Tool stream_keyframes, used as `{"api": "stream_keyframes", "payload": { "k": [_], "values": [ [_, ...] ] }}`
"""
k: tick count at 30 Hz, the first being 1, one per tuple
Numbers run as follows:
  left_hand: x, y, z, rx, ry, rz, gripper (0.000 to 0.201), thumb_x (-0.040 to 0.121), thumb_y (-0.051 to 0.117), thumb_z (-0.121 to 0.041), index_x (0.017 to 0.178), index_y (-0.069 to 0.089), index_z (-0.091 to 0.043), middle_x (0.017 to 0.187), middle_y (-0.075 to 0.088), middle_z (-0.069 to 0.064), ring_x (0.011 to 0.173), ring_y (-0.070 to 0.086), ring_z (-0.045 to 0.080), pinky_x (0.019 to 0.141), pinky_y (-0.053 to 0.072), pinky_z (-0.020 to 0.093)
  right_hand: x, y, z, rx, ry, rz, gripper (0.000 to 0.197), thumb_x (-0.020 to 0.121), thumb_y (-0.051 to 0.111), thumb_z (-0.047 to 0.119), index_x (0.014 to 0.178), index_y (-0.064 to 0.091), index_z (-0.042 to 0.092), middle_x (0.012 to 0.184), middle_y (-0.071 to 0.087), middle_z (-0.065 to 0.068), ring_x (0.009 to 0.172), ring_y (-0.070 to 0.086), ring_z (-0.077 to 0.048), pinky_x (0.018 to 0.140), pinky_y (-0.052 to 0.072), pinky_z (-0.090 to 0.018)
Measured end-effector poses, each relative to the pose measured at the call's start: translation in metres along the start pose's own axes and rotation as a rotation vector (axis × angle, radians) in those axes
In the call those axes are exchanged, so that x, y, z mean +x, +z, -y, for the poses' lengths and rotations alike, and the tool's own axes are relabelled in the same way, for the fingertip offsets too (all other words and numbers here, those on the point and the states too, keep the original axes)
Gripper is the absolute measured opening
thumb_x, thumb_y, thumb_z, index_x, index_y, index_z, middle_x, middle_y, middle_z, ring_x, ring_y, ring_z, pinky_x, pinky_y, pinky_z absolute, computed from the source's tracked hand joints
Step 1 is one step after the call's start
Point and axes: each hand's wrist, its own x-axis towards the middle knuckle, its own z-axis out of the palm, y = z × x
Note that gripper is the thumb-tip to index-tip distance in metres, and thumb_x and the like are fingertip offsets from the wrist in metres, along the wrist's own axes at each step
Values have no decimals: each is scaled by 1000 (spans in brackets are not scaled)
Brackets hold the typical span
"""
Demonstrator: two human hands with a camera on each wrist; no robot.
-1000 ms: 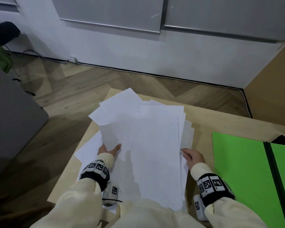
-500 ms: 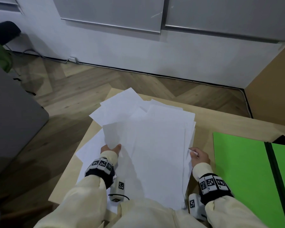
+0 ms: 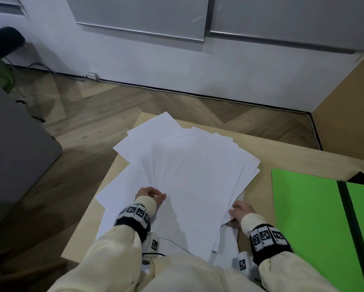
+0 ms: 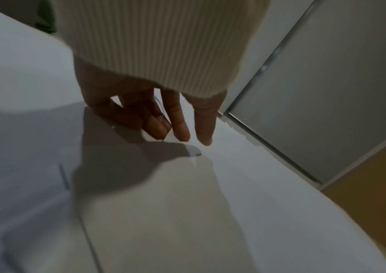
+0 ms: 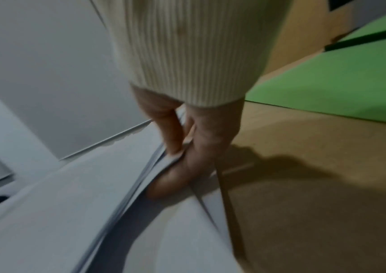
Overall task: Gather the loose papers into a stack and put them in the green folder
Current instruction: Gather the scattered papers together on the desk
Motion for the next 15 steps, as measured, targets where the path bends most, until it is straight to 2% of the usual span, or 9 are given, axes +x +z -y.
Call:
{"api": "stream_keyframes", "payload": {
  "k": [2, 5, 7, 8, 9, 10, 12, 13, 15],
  "values": [
    [-1, 0, 0, 81, 19, 13, 11, 63, 74, -31, 66, 66, -22, 71, 59, -3, 67, 58, 16, 66, 48, 20, -6, 5, 2, -144, 1, 175, 17, 82, 51, -13, 86, 57, 2, 80, 53, -14, 81, 57, -34, 67, 59, -47],
    [-6, -4, 0, 115, 34, 44, 13, 65, 72, -26, 63, 60, -22, 63, 53, -5, 56, 52, 12, 55, 42, 17, -9, 5, 8, -355, -42, 216, 24, 76, 49, -14, 81, 59, 7, 71, 54, -10, 77, 58, -35, 70, 58, -52],
    [-3, -7, 0, 98, 15, 34, 20, 65, 72, -26, 69, 53, -19, 66, 53, -3, 58, 52, 14, 63, 47, 21, -17, 1, 15, -488, -54, 237, 24, 75, 51, -13, 72, 54, 11, 69, 50, -7, 67, 56, -27, 52, 57, -31],
    [-2, -9, -1, 76, 2, 11, 27, 66, 72, -27, 76, 49, -18, 73, 55, 0, 63, 53, 17, 67, 47, 25, -22, -1, 19, -581, -70, 257, 24, 75, 53, -10, 69, 51, 13, 70, 49, -5, 63, 53, -22, 45, 48, -21],
    [0, -10, -3, 38, -19, -14, 36, 66, 72, -29, 86, 45, -18, 82, 57, 3, 69, 55, 21, 71, 46, 27, -25, -1, 22, -676, -78, 293, 23, 75, 56, -7, 68, 49, 14, 69, 48, -3, 61, 50, -19, 45, 40, -18],
    [1, -10, -3, -9, -39, -32, 46, 66, 74, -31, 96, 42, -18, 94, 60, 8, 76, 57, 24, 74, 46, 28, -26, -2, 23, -765, -92, 333, 24, 74, 57, -3, 65, 47, 17, 67, 47, 0, 60, 48, -17, 47, 36, -19],
    [2, -8, -6, -84, -52, -62, 65, 66, 78, -31, 114, 37, -17, 116, 57, 15, 94, 59, 30, 87, 47, 33, -20, -2, 23, -815, -125, 309, 23, 74, 58, -1, 65, 49, 18, 70, 50, 2, 70, 51, -18, 58, 40, -22],
    [3, -8, -6, -109, -61, -92, 75, 65, 81, -29, 122, 34, -14, 126, 52, 17, 106, 57, 32, 94, 45, 35, -15, -2, 23, -742, -148, 239, 15, 76, 57, 0, 75, 56, 15, 80, 56, -1, 79, 54, -19, 66, 44, -25],
    [5, -8, -7, -144, -101, -165, 96, 60, 85, -26, 133, 26, -8, 138, 41, 17, 125, 47, 35, 104, 41, 40, -6, -6, 24, -514, -136, -48, 31, 81, 56, 4, 111, 60, 7, 111, 59, -11, 101, 59, -27, 83, 47, -30]
  ]
}}
